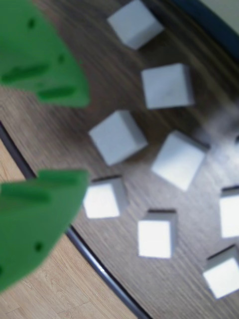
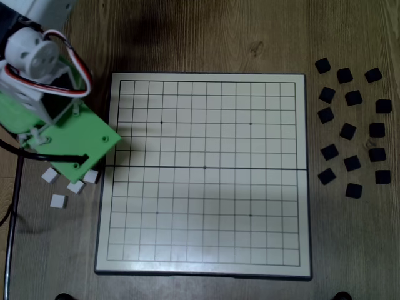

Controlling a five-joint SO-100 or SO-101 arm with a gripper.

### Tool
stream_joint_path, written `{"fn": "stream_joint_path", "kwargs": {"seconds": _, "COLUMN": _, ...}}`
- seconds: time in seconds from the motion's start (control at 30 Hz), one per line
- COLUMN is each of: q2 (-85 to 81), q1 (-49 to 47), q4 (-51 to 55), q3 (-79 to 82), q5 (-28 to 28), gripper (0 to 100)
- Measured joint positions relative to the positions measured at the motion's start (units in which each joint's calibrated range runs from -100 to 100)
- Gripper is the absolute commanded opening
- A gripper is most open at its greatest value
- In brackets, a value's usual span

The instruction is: Grasp a White stone and put it on the board on position (0,0).

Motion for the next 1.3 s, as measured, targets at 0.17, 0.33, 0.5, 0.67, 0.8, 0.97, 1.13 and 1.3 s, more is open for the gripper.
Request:
{"fn": "stream_joint_path", "kwargs": {"seconds": 0.17, "q2": 0.8, "q1": 0.0, "q4": 0.0, "q3": 0.0, "q5": 1.0, "gripper": 10}}
{"fn": "stream_joint_path", "kwargs": {"seconds": 0.33, "q2": 1.3, "q1": 0.0, "q4": 0.0, "q3": 0.0, "q5": 2.0, "gripper": 11}}
{"fn": "stream_joint_path", "kwargs": {"seconds": 0.5, "q2": 1.4, "q1": 0.0, "q4": 0.0, "q3": 0.0, "q5": 2.5, "gripper": 11}}
{"fn": "stream_joint_path", "kwargs": {"seconds": 0.67, "q2": 1.4, "q1": 0.0, "q4": 0.0, "q3": 0.0, "q5": 2.5, "gripper": 10}}
{"fn": "stream_joint_path", "kwargs": {"seconds": 0.8, "q2": 2.2, "q1": 0.0, "q4": 0.0, "q3": -0.1, "q5": 2.5, "gripper": 10}}
{"fn": "stream_joint_path", "kwargs": {"seconds": 0.97, "q2": 3.0, "q1": 0.0, "q4": 0.0, "q3": -0.4, "q5": 2.5, "gripper": 11}}
{"fn": "stream_joint_path", "kwargs": {"seconds": 1.13, "q2": 3.0, "q1": 0.0, "q4": 0.0, "q3": -0.6, "q5": 2.4, "gripper": 11}}
{"fn": "stream_joint_path", "kwargs": {"seconds": 1.3, "q2": 4.7, "q1": -0.1, "q4": -0.1, "q3": -2.6, "q5": 2.7, "gripper": 11}}
